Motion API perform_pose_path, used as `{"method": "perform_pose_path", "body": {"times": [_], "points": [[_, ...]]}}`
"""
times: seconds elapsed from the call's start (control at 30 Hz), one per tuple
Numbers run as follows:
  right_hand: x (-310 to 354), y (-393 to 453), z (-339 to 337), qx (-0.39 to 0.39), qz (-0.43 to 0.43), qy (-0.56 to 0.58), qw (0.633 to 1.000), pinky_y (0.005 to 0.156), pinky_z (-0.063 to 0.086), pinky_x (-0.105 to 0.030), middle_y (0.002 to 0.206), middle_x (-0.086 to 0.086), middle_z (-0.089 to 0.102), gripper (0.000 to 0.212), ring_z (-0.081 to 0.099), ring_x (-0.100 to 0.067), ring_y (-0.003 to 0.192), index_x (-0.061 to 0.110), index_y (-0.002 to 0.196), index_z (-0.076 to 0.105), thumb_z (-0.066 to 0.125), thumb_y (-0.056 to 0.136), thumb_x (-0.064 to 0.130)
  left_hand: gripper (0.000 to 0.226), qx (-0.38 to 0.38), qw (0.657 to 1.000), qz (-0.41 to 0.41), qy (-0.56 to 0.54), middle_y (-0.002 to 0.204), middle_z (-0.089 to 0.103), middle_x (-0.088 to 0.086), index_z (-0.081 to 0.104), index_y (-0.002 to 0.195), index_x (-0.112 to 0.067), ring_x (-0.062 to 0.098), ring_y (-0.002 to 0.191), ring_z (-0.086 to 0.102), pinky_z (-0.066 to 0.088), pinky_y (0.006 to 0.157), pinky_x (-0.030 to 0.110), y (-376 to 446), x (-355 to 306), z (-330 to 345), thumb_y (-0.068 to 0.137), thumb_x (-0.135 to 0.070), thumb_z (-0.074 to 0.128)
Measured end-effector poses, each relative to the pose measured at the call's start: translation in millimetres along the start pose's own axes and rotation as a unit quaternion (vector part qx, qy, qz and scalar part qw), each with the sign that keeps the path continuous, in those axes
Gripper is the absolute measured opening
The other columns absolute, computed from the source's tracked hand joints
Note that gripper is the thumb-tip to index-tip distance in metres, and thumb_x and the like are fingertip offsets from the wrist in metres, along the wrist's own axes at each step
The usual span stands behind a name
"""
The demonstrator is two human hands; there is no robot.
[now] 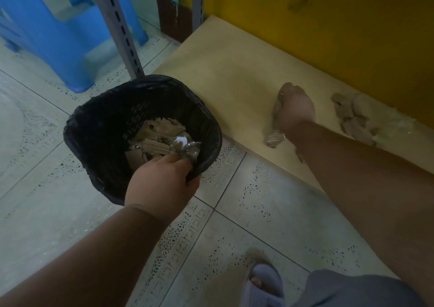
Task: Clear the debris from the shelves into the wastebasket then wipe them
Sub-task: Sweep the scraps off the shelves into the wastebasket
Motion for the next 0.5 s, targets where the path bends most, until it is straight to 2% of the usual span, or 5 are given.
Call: {"method": "perform_pose_path", "body": {"times": [0.1,0.2,0.3,0.43,0.5], "points": [[7.2,-5.8,-21.7,-0.038,0.031,0.086,0.995,0.065,0.035,-0.029,0.106,-0.016,0.058,0.016,0.056,-0.033,0.089,0.008,0.105,0.055,0.052,0.091,0.014,0.02,0.012,1.0,-0.006,0.003,0.062,0.054,-0.009,0.065,0.067,-0.023,0.008,0.053,0.039,0.017,0.048,0.016,-0.7,0.5,-0.5,0.08,-0.037,0.073],[44.0,-19.5,-45.7,-0.057,0.005,0.188,0.981,0.064,0.041,-0.027,0.1,-0.007,0.064,0.011,0.058,-0.022,0.088,0.013,0.099,0.058,0.058,0.09,0.02,0.021,0.007,1.0,-0.008,0.002,0.066,0.057,-0.006,0.065,0.069,-0.021,0.01,0.056,0.041,0.025,0.049,0.021,-0.9,-0.8,-2.5,0.081,-0.037,0.072],[112.7,-49.3,-61.1,-0.04,-0.096,0.249,0.963,0.057,0.04,-0.017,0.088,0.002,0.061,0.01,0.055,-0.01,0.077,0.015,0.094,0.059,0.065,0.089,0.022,0.024,0.02,0.999,-0.025,0.009,0.077,0.061,-0.005,0.068,0.082,-0.022,0.011,0.065,0.043,0.031,0.058,0.026,-2.2,1.6,-0.6,0.09,-0.043,0.061],[185.5,-78.9,-71.8,-0.032,-0.206,0.292,0.933,0.062,0.044,-0.026,0.084,0.003,0.06,0.013,0.056,-0.012,0.076,0.012,0.092,0.06,0.067,0.088,0.021,0.025,0.034,0.999,-0.028,0.005,0.081,0.055,-0.01,0.068,0.091,-0.025,0.009,0.072,0.043,0.032,0.063,0.025,-2.6,1.4,-1.0,0.093,-0.046,0.054],[211.6,-85.4,-64.4,0.02,-0.267,0.261,0.927,0.065,0.043,-0.026,0.088,0.003,0.058,0.015,0.054,-0.011,0.079,0.013,0.096,0.059,0.063,0.091,0.027,0.026,0.037,0.999,-0.026,0.003,0.083,0.058,-0.008,0.068,0.091,-0.025,0.009,0.071,0.043,0.032,0.063,0.025,-2.1,1.2,-0.3,0.094,-0.046,0.053]]}}
Point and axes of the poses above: each hand's wrist, its own y-axis towards the middle knuckle, its own z-axis out of the palm, x = y × z, the point moved 7 cm from there along y, towards the middle knuckle
